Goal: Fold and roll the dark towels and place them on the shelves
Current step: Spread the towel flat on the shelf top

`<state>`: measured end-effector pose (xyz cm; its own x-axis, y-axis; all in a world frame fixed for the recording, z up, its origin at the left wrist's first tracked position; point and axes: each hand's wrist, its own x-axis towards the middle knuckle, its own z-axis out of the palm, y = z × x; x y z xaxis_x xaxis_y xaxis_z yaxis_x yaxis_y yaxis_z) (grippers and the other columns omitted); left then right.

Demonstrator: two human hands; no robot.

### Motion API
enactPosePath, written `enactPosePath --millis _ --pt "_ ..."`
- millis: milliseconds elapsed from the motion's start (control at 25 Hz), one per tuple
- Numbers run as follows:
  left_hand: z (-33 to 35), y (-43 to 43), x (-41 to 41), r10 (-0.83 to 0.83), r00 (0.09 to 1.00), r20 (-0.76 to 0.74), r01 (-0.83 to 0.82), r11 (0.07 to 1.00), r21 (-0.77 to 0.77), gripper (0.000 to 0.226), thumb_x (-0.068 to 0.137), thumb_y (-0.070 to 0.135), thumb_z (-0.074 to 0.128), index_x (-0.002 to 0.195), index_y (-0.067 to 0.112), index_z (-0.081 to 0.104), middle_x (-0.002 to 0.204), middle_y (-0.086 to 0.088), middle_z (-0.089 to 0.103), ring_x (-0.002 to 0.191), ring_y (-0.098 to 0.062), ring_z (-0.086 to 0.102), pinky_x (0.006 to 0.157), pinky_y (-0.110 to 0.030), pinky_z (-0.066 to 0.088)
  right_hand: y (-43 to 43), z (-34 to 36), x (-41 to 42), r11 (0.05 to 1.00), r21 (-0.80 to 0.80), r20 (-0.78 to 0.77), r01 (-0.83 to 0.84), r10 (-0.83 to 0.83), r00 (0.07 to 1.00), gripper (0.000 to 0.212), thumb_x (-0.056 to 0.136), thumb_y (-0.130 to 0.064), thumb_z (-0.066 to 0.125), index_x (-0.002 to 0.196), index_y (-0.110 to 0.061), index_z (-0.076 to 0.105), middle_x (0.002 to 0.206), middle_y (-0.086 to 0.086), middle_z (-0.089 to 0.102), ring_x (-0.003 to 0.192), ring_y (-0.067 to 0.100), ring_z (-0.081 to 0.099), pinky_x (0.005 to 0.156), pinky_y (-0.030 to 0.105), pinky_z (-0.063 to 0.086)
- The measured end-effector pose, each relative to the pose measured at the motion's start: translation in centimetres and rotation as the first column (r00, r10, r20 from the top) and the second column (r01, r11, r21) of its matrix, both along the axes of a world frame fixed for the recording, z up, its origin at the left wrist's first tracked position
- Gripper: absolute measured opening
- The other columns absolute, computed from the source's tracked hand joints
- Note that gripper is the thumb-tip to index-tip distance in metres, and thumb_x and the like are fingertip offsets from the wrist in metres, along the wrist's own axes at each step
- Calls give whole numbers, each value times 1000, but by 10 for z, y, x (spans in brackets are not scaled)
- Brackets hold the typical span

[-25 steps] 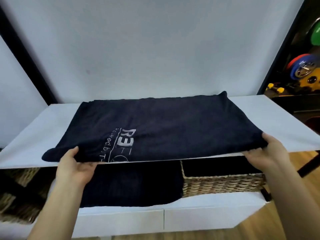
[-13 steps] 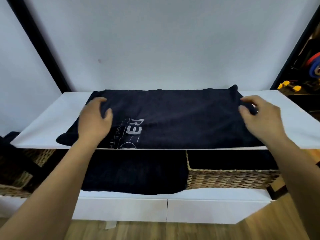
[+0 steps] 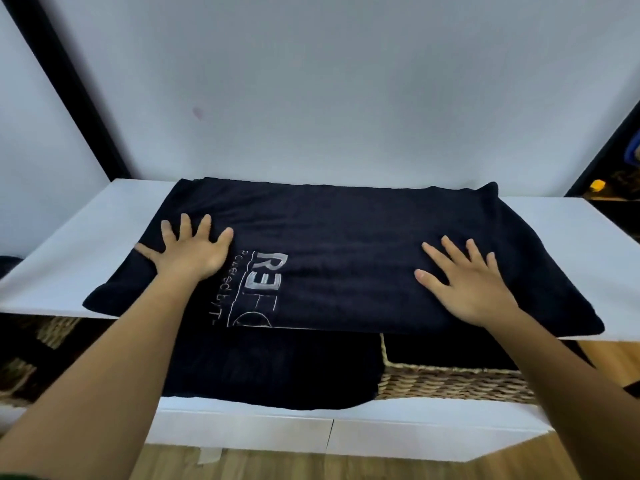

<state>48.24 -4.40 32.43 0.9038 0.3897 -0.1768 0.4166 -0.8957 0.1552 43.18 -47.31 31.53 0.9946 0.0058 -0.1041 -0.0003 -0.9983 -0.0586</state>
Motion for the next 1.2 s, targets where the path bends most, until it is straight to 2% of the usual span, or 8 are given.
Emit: enactPosePath --millis 80,240,360,520,600,720,960,1200 --pt "5 -7 9 15 998 59 -19 998 67 73 91 68 11 156 33 9 165 -1 -4 150 -32 -9 108 -74 -7 0 1 -1 1000 -1 -6 31 -31 999 78 82 -80 7 153 -48 7 165 -10 -1 151 27 -8 121 52 -4" --pt "0 -43 -18 -388 894 225 353 918 180 64 96 62 16 154 35 17 165 1 6 152 -23 -1 115 -64 -7 36 15 23 993 -25 -9 117 -117 993 68 93 -68 24 152 -33 25 164 1 13 150 35 3 117 61 5" --pt "-8 -1 -50 -284 950 131 270 956 114 69 91 72 5 153 44 9 164 10 0 151 -17 -8 118 -58 -8 61 7 35 998 33 30 -50 49 998 66 93 -68 19 153 -41 17 165 -6 4 151 21 -5 119 59 -1" --pt "6 38 -49 -27 999 20 22 980 198 67 95 61 8 156 33 4 165 -2 -5 151 -27 -11 114 -67 -6 62 2 37 998 31 8 -51 51 999 67 90 -69 14 153 -46 11 165 -11 -1 151 16 -9 120 53 -5" --pt "11 -5 -30 -205 972 117 173 956 238 62 99 51 13 156 26 9 165 -9 -2 151 -31 -9 113 -68 -7 64 4 37 998 46 31 -40 39 999 65 92 -66 19 153 -45 15 165 -10 2 151 15 -7 121 51 -5" --pt "4 -71 -16 -530 832 162 526 847 70 63 97 62 13 155 36 8 165 2 -6 151 -23 -12 117 -60 -8 64 3 32 991 127 80 -49 39 996 62 94 -64 27 152 -42 24 164 -9 9 151 12 -3 122 47 -4" --pt "-11 -71 -8 -540 838 82 534 841 81 71 90 73 5 154 43 2 164 9 -9 150 -18 -16 118 -58 -11 -39 7 0 975 31 -24 219 -218 976 69 91 -68 21 154 -41 13 165 -6 2 152 17 -2 122 46 1" --pt "-7 -72 -11 -549 833 69 544 835 80 70 91 72 5 154 42 3 164 9 -7 150 -18 -15 119 -55 -10 -67 4 -20 905 337 206 261 -341 917 49 96 -45 55 141 -27 51 155 -4 38 147 18 25 122 41 16"
